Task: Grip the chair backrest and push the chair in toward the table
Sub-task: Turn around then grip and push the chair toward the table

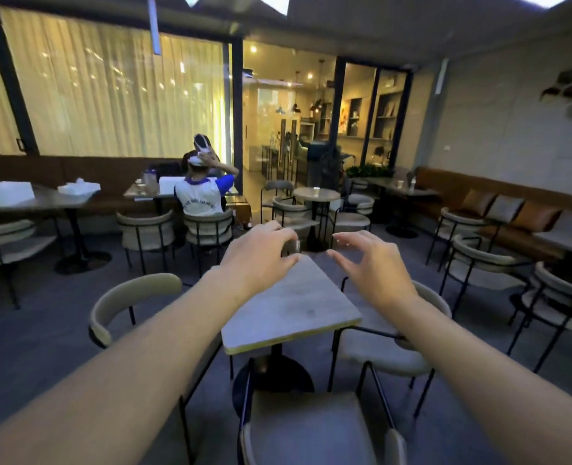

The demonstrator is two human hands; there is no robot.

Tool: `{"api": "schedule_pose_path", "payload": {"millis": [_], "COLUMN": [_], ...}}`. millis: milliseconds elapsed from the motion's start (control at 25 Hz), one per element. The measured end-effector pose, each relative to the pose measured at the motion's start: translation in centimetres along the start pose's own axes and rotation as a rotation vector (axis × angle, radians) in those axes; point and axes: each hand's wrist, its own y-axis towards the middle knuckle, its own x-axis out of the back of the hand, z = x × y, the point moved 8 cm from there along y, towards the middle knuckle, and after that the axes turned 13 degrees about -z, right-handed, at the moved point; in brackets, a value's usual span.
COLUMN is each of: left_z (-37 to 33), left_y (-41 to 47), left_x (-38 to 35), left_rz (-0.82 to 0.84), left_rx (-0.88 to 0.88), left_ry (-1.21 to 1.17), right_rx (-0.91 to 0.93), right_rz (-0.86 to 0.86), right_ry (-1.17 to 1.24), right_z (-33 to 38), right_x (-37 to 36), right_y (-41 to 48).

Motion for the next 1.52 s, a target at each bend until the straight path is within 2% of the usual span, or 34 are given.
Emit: {"api": "schedule_pose_path", "payload": {"millis": [320,520,720,880,1080,1280,1520], "left_z": [-0.7,0.8,1.8,0.9,-1.2,-2.6,-2.2], "left_y": [0.1,-2.1,-9.8,-18.6,-31.2,-38.5,-41.2], "left_x": [-1.4,-5.8,-15.5,-22.7,-31.1,-34.1,-35.6], "left_rz": [0.005,0.098,0.241,0.313,0.485,0.576,0.592], "left_rx": [0.012,0.060,0.129,0.139,0.157,0.194,0.243], "left_ry": [0.031,0.042,0.025,0.009,-0.022,-0.037,-0.005], "right_rx": [-0.001,-0.018,-0.060,-0.085,-0.124,-0.157,-0.185], "right_rz": [0.020,0.094,0.224,0.297,0.404,0.494,0.545], "right_ry": [0.040,0.009,-0.015,-0.014,-0.007,-0.006,-0.016], "right_z": [-2.1,-4.8,-9.3,-12.2,-15.5,-16.9,-18.0], "right_x": [-1.2,-4.3,-9.3,-11.8,-13.0,-12.5,-12.6], "right_y": [-0.4,-4.4,-14.9,-24.9,-39.2,-48.2,-51.6]}}
